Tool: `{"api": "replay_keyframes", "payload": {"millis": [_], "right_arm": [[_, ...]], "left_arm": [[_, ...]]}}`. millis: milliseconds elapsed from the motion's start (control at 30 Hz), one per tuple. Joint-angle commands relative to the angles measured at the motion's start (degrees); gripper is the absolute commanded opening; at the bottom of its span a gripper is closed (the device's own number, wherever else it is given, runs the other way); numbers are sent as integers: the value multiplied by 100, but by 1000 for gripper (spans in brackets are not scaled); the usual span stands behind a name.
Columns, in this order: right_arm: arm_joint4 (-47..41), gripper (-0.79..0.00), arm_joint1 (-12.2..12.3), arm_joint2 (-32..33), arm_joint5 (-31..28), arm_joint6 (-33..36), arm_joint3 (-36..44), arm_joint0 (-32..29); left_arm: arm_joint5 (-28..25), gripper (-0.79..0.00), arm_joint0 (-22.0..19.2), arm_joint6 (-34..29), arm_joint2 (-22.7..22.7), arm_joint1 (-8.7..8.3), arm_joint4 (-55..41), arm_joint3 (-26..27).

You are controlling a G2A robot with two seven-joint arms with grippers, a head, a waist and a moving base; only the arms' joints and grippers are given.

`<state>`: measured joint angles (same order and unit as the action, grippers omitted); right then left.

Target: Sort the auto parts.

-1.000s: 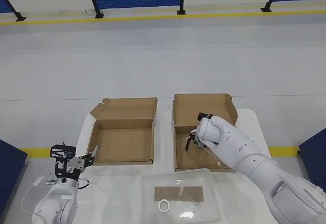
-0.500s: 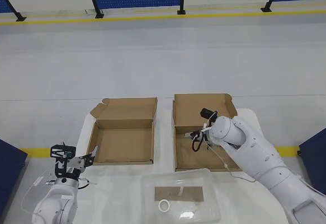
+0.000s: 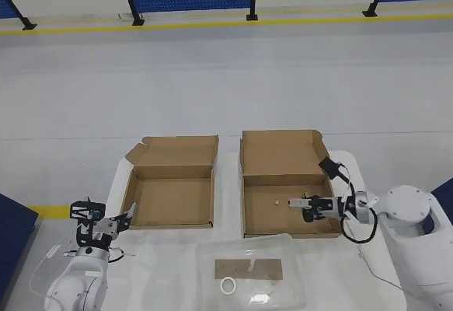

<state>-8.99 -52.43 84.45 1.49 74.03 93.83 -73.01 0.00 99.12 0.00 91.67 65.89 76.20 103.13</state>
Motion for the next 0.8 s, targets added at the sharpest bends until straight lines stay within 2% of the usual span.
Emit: {"api": "replay_keyframes", "payload": {"millis": [0,267,767], "right_arm": [[-344,0,26,234,-304,180,-30,-183],[-1521,0,88,776,-1269,865,-250,-670],[-1553,0,89,781,-1299,899,-266,-676]], "left_arm": [[0,0,0,0,0,0,0,0],[0,0,0,0,0,0,0,0],[0,0,0,0,0,0,0,0]]}}
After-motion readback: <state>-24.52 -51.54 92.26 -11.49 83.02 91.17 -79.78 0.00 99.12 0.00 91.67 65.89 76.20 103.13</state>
